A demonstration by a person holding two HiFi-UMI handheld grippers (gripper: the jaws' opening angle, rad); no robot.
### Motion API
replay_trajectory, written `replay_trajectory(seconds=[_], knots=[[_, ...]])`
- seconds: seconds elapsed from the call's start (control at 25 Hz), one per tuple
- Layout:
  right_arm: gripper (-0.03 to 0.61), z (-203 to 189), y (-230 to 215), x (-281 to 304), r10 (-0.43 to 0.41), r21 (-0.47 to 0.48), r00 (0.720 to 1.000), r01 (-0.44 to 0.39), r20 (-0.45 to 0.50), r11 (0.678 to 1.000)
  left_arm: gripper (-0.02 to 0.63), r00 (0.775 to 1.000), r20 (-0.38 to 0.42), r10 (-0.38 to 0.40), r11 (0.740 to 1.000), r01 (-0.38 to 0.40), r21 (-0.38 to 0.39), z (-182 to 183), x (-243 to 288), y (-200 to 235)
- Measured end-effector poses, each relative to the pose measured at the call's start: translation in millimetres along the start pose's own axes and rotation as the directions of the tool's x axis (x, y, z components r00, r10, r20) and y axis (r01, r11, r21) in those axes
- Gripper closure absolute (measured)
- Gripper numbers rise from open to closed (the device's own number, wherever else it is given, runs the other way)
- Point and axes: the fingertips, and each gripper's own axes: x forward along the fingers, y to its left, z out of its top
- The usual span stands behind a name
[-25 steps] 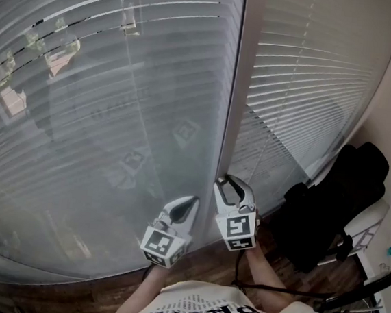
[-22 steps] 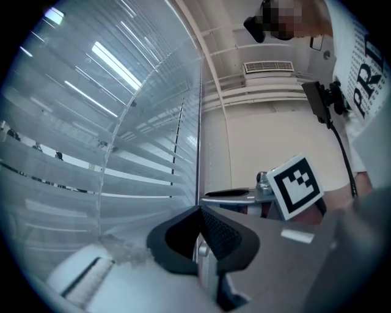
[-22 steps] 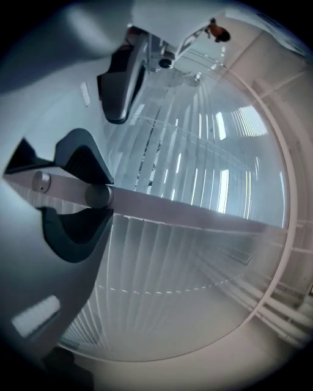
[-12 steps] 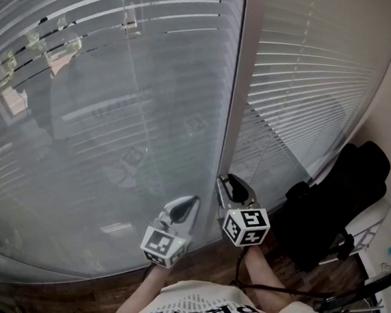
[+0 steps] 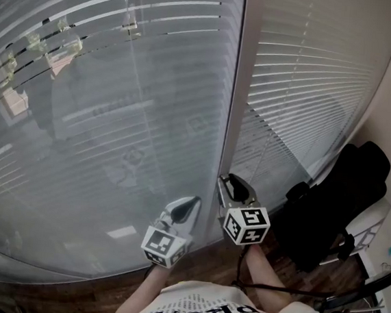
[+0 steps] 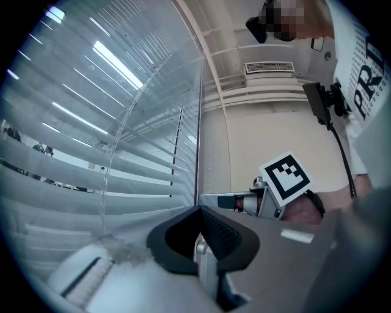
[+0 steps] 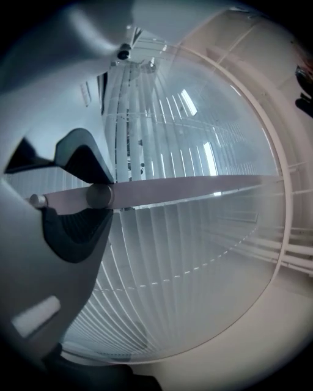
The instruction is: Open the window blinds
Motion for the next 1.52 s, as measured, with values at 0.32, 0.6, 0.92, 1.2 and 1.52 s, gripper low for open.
replay_trajectory(seconds=[0.32, 0.6, 0.92, 1.2, 1.52], knots=[[0.428, 8.1, 19.7, -5.4, -0.038, -0.553, 0.995, -0.019, -0.092, 0.833, 0.62, 1.0, -0.007, 0.001, 1.0, -0.001, 0.01, -0.2, -2.7, -1.0], [0.428, 1.4, 19.1, -1.7, -0.068, -0.647, 0.99, -0.028, -0.123, 0.762, 0.62, 1.0, 0.005, -0.001, 1.0, 0.001, 0.008, 1.7, -0.3, -3.1], [0.445, -4.4, 13.1, 0.3, -0.069, -0.62, 0.991, -0.019, -0.118, 0.785, 0.621, 1.0, 0.006, 0.015, 1.0, -0.015, 0.009, 5.1, -2.0, -1.3], [0.445, -3.7, 10.9, -1.1, -0.039, -0.478, 0.994, -0.015, -0.101, 0.878, 0.621, 1.0, 0.001, 0.014, 1.0, -0.014, 0.008, 0.0, -4.5, -1.3], [0.446, -2.8, 4.2, -1.5, -0.007, -0.234, 0.998, -0.007, -0.058, 0.972, 0.621, 1.0, 0.003, 0.011, 1.0, -0.011, 0.007, 1.0, -3.9, -0.9]])
